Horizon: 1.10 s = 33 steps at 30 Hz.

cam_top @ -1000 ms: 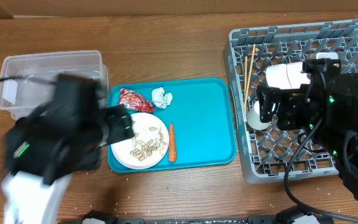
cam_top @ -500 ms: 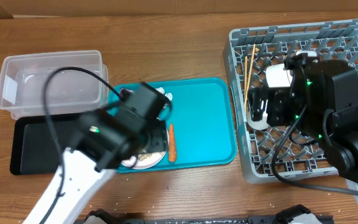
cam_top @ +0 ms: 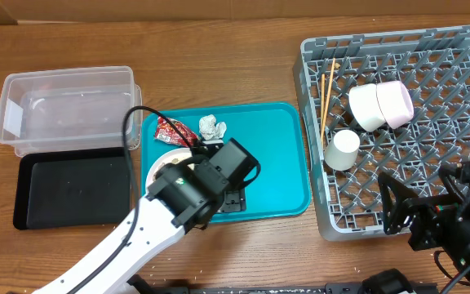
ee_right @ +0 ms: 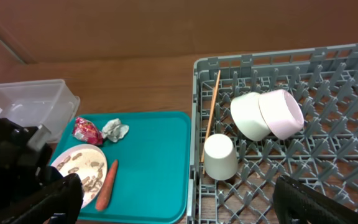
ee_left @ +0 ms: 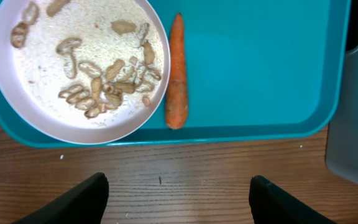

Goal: Sort waste into correct bins and load items into the dishwasher
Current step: 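Reach the left gripper to the crumpled foil and grasp it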

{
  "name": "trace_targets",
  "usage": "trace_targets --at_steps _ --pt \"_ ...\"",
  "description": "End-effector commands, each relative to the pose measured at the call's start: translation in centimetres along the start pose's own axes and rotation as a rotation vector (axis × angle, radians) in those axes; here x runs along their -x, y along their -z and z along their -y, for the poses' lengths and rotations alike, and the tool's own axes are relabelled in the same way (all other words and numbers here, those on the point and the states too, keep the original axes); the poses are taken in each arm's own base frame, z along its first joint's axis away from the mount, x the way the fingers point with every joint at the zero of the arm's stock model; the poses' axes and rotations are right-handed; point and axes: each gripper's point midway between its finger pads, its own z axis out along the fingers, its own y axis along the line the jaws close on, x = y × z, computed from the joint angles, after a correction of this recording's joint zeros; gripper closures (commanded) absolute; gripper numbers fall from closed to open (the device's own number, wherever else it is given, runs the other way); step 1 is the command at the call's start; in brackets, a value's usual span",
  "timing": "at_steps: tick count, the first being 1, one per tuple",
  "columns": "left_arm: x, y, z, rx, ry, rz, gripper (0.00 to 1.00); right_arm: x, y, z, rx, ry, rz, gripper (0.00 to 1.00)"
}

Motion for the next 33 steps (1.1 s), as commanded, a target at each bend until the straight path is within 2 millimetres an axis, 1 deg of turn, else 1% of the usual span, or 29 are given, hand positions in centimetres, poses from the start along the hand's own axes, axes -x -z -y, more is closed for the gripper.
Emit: trace_targets --at_steps 1,4,6,10,12,13,16,18,21,24,26,30,33 --pt "-0.6 -2.2 -0.1 0.065 -0.018 -0.028 0.26 -0.5 -1.0 0.4 -0.032 0.009 -0.035 0.0" --pt "-0.2 -3.6 0.2 0.099 -0.023 -0.026 0.27 -0.5 -1.0 0.4 -0.032 0.009 -0.035 0.0" --pt "0.7 -4.7 0.0 0.144 -0.026 0.004 0.27 -0.5 -1.0 0.4 -0.032 0.009 -0.035 0.0" --pt "2.3 -5.7 -0.1 0.187 -0.022 0.072 0.21 -0.5 -1.0 0.4 -0.032 0.009 -0.035 0.0" --pt "3.8 -5.6 -0.4 0.202 -0.003 0.131 0.18 -0.5 -1.0 0.4 -0.032 0.009 -0.035 0.0" --pt "4.6 -5.6 -0.5 0.203 0.003 0.162 0.18 -0.5 -1.0 0.4 -0.032 0.009 -0.035 0.0" --pt "7.4 -6.1 0.5 0.125 -0.069 0.205 0.18 -0.7 -1.0 0.5 -0.034 0.01 -0.042 0.0" --pt "8.9 -6.6 0.9 0.06 -0.074 0.208 0.16 -0.9 -1.0 0.6 -0.037 0.011 -0.053 0.0" --pt "11.5 -7.6 0.1 -0.003 -0.039 0.214 0.14 -1.1 -1.0 0.6 -0.039 0.011 -0.06 0.0" --pt "13.6 -9.2 -0.5 -0.068 -0.058 0.201 0.14 -1.1 -1.0 0.6 -0.039 0.011 -0.06 0.0" --pt "14.5 -10.7 -0.6 -0.108 -0.083 0.19 0.14 -1.1 -1.0 0.6 -0.039 0.011 -0.06 0.0" --pt "15.0 -13.4 -1.0 -0.103 -0.116 0.168 0.14 -1.1 -1.0 0.6 -0.039 0.011 -0.06 0.0" --pt "15.3 -15.4 -1.8 -0.042 -0.126 0.168 0.16 -1.1 -1.0 0.6 -0.039 0.011 -0.06 0.0"
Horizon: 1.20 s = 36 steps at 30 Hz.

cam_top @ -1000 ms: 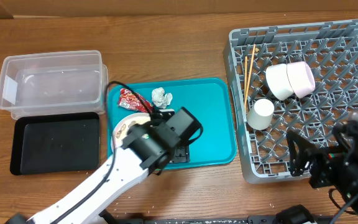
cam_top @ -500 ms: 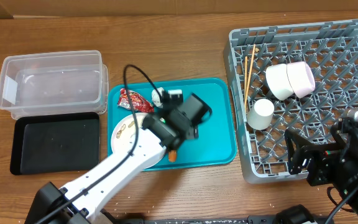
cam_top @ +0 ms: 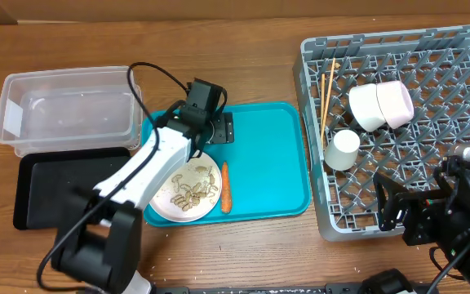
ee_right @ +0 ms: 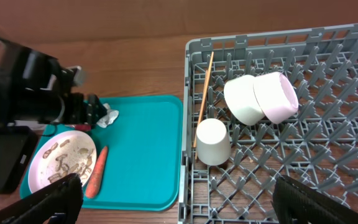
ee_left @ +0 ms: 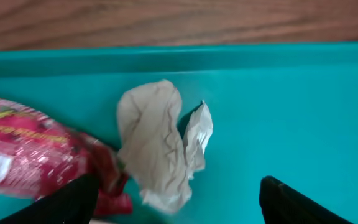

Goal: Sort waste into correct bins and load items into the dishwasher
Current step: 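Reach the left gripper to the crumpled foil and grasp it, then carry the foil to the clear plastic bin and drop it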

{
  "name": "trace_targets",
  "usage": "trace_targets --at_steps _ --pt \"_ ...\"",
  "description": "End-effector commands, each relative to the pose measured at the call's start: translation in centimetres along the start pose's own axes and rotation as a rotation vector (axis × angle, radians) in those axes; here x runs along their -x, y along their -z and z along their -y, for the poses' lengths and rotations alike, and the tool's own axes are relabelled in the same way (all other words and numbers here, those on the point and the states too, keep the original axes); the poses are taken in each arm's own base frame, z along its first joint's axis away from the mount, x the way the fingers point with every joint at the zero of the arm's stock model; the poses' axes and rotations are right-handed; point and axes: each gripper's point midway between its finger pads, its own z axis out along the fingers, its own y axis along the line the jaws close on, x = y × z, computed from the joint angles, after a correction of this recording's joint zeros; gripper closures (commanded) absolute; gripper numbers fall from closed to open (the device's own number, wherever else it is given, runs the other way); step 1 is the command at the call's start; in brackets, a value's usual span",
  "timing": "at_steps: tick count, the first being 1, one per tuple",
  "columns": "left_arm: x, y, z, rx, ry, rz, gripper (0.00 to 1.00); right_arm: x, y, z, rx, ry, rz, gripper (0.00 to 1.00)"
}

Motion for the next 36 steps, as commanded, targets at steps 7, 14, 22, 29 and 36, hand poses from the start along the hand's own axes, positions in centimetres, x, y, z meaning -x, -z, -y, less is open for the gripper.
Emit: trace_targets --at_steps 7,14,22,29,36 --pt "-1.5 -4.8 -0.5 0.037 -0.081 -0.045 0.39 0.1 0.1 0.1 -0.006 0.001 0.01 0.0" --pt "1.8 -1.9 1.9 -0.043 -0.076 -0.008 0.96 0.1 0.1 0.1 -0.006 0.001 0.01 0.0" --pt "7.0 8.0 -2.6 0.196 -0.036 0.064 0.96 0.1 0.1 0.1 -0.006 0.001 0.01 0.0" --pt "10.0 12.3 -13.4 0.392 0.176 0.134 0.96 0.1 0.1 0.1 -0.006 0.001 0.01 0.0" --pt "8.7 9.9 -19.8 0.402 0.282 0.029 0.57 0.1 0.1 0.1 -0.006 0.001 0.01 0.0"
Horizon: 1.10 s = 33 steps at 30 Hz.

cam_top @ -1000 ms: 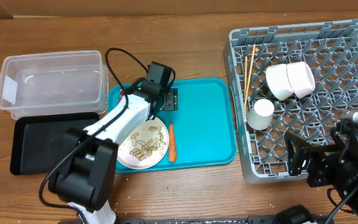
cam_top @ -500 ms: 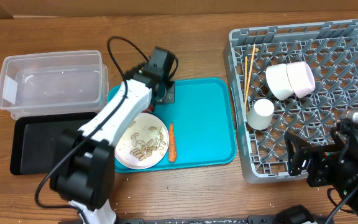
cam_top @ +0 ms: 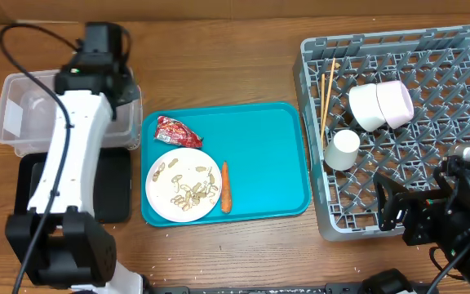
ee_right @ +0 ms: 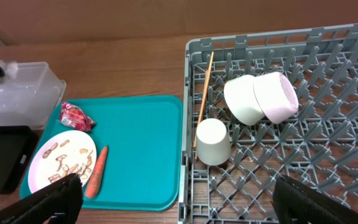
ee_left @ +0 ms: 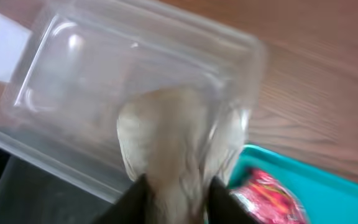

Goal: Sort waste into correct bins and load items into the dishwasher
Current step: 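Carry the foil to the clear plastic bin and drop it, then grasp the red wrapper on the teal tray with the left gripper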

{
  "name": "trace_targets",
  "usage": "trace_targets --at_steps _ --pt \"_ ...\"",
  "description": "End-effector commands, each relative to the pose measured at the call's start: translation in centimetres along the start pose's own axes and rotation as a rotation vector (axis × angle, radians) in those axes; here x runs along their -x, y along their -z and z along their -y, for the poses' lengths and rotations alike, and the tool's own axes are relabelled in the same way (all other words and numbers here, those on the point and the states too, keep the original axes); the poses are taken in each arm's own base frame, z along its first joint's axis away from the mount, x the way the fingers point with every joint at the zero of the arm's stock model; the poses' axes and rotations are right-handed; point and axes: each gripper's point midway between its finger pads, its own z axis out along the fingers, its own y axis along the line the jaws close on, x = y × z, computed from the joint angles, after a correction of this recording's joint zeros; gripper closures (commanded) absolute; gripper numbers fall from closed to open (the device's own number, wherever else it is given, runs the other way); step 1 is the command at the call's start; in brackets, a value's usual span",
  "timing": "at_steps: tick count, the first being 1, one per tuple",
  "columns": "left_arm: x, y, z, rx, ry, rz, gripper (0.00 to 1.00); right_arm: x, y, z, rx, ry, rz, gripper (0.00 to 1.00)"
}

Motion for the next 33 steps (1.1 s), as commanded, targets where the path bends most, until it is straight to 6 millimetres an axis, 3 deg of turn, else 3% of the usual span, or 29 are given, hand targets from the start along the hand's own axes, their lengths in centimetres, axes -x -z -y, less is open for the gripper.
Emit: trace_targets --at_steps 1,4,10,15,21,30,31,33 --pt "-0.8 -1.3 0.4 -0.042 -0.026 -0.053 0.47 0.1 0.1 0.1 -0.006 0.001 0.01 0.0" --pt "-1.2 -0.1 2.2 -0.127 -0.037 -0.066 0.27 0.1 0.1 0.1 -0.006 0.001 0.01 0.0" --pt "-5.2 2.1 8.5 -0.239 -0.188 -0.12 0.21 0.1 0.1 0.1 -0.007 0.001 0.01 0.0" --pt "-9.4 0.1 12.0 -0.144 -0.259 -0.077 0.16 0.1 0.1 0.1 -0.006 0.001 0.01 0.0" --pt "-12.3 -4.2 13.1 -0.08 -0.13 -0.113 0.21 0.1 0.1 0.1 -0.006 0.001 0.01 0.0" --pt "-15.3 -8.9 12.6 0.002 -0.095 -0.215 0.37 0.1 0.1 0.1 -0.007 0.001 0.01 0.0" --pt "-15.6 -9.3 12.5 0.011 -0.1 -0.225 0.4 0.1 0.1 0.1 -0.007 0.001 0.01 0.0" --pt "-15.9 -9.6 12.4 0.015 -0.1 -0.235 0.58 0.1 0.1 0.1 -0.007 0.001 0.01 0.0"
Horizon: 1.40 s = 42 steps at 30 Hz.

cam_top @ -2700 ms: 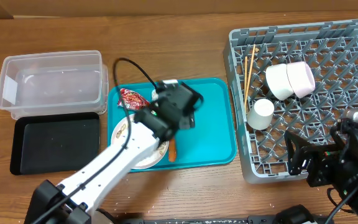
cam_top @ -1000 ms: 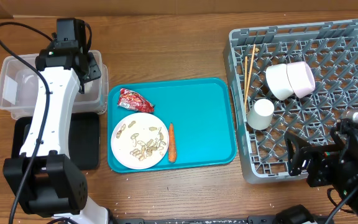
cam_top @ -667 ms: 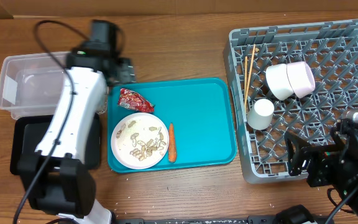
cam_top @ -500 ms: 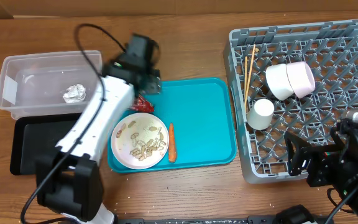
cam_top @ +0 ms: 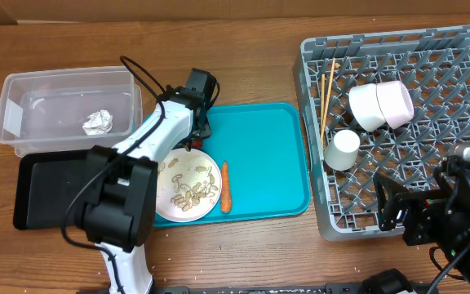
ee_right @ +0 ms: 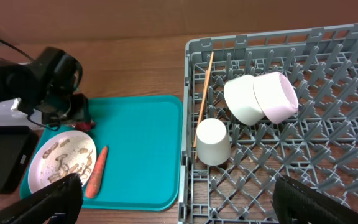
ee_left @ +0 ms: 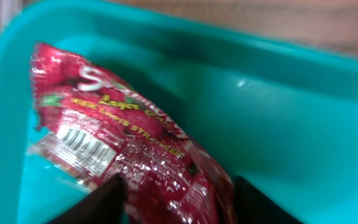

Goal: Sort waste into correct bins and load items into the dishwasher
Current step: 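Grasp the red wrapper on the teal tray with the left gripper, then drop the red wrapper into the clear plastic bin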

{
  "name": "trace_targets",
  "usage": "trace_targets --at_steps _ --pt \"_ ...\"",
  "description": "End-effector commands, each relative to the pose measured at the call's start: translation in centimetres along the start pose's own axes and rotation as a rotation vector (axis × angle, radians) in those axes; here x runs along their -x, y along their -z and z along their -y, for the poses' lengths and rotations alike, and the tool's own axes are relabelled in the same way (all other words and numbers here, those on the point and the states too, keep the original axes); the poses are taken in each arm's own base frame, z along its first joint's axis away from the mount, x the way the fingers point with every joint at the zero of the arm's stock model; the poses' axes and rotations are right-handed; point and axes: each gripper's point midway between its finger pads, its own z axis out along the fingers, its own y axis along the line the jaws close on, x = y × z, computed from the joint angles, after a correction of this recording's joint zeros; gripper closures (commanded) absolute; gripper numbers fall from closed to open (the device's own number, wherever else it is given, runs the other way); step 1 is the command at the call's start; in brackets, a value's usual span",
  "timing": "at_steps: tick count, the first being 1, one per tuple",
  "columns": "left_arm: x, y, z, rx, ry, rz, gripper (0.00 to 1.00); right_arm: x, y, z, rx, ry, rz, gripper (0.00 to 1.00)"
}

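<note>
A red snack wrapper (ee_left: 135, 143) lies at the far left corner of the teal tray (cam_top: 276, 163). My left gripper (ee_left: 179, 199) is low over it and open, a finger close on each side. From above, the left gripper (cam_top: 192, 131) hides most of the wrapper. A crumpled tissue (cam_top: 98, 122) lies in the clear bin (cam_top: 23, 98). On the tray are a plate (cam_top: 210, 208) of peanut shells and a carrot (cam_top: 225, 186). My right gripper (ee_right: 179, 211) hangs open over the front of the grey rack (cam_top: 431, 139).
A black bin (cam_top: 55, 192) sits in front of the clear one. The rack holds chopsticks (cam_top: 327, 98), a white cup (cam_top: 343, 149), a white bowl (cam_top: 365, 106) and a pink cup (cam_top: 396, 102). My left arm lies across the plate's left side.
The tissue has left my left gripper and now lies in the clear bin. That gripper has moved from over the bin to the red wrapper on the tray and is open.
My left gripper was open over the plate and carrot, then open over the tissue beside the wrapper. Then it held the tissue over the clear bin. Now the tissue is in the bin and the gripper straddles the wrapper. The right arm has stayed by the rack.
</note>
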Motion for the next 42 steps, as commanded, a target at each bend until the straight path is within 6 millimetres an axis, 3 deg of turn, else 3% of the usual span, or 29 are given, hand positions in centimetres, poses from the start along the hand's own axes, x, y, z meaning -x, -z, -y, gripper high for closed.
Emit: trace_targets --at_steps 1,3,6,11,14,17,20,23,26,29,30,33,36,38,42 --pt "-0.3 -1.1 -0.6 0.022 0.03 -0.021 0.74 0.1 0.1 0.1 -0.007 0.001 0.01 0.0" --pt "0.7 -0.1 0.1 -0.025 0.045 -0.012 0.96 0.1 0.1 0.1 -0.007 0.001 0.01 0.0" --pt "2.9 2.5 1.1 -0.085 0.065 0.028 0.96 0.1 0.1 0.1 -0.007 0.001 0.01 0.0" --pt "7.1 9.5 0.8 -0.131 0.057 0.137 0.96 0.1 0.1 0.1 -0.007 0.001 0.01 0.0" --pt "9.1 13.4 -2.0 -0.074 0.084 0.204 0.96 0.1 0.1 0.1 -0.007 0.001 0.01 0.0" --pt "10.3 15.4 -5.8 -0.002 0.14 0.243 0.96 0.1 0.1 0.1 -0.007 0.001 0.01 0.0" --pt "11.9 15.1 -9.9 0.047 0.228 0.258 0.94 0.1 0.1 0.1 -0.007 0.001 0.01 0.0" --pt "12.4 13.0 -12.5 0.026 0.295 0.189 0.91 0.1 0.1 0.1 -0.007 0.001 0.009 0.0" --pt "12.1 11.7 -12.2 -0.1 0.222 0.101 0.7 0.1 0.1 0.1 -0.007 0.001 0.01 0.0" --pt "12.1 12.1 -12.2 -0.149 0.155 0.093 0.45 0.1 0.1 0.1 -0.007 0.001 0.01 0.0" --pt "12.0 12.6 -12.2 -0.153 0.145 0.095 0.42 0.1 0.1 0.1 -0.007 0.001 0.01 0.0" --pt "11.4 15.2 -11.2 -0.185 0.111 0.107 0.38 0.1 0.1 0.1 -0.007 0.001 0.01 0.0" --pt "9.2 17.8 -8.5 -0.246 0.04 0.084 0.38 0.1 0.1 0.1 -0.007 0.001 0.01 0.0" --pt "7.1 18.8 -6.4 -0.26 -0.03 0.048 0.39 0.1 0.1 0.1 -0.007 0.001 0.01 0.0" --pt "0.8 19.3 -1.0 -0.262 -0.17 -0.07 0.44 0.1 0.1 0.1 -0.007 0.001 0.01 0.0"
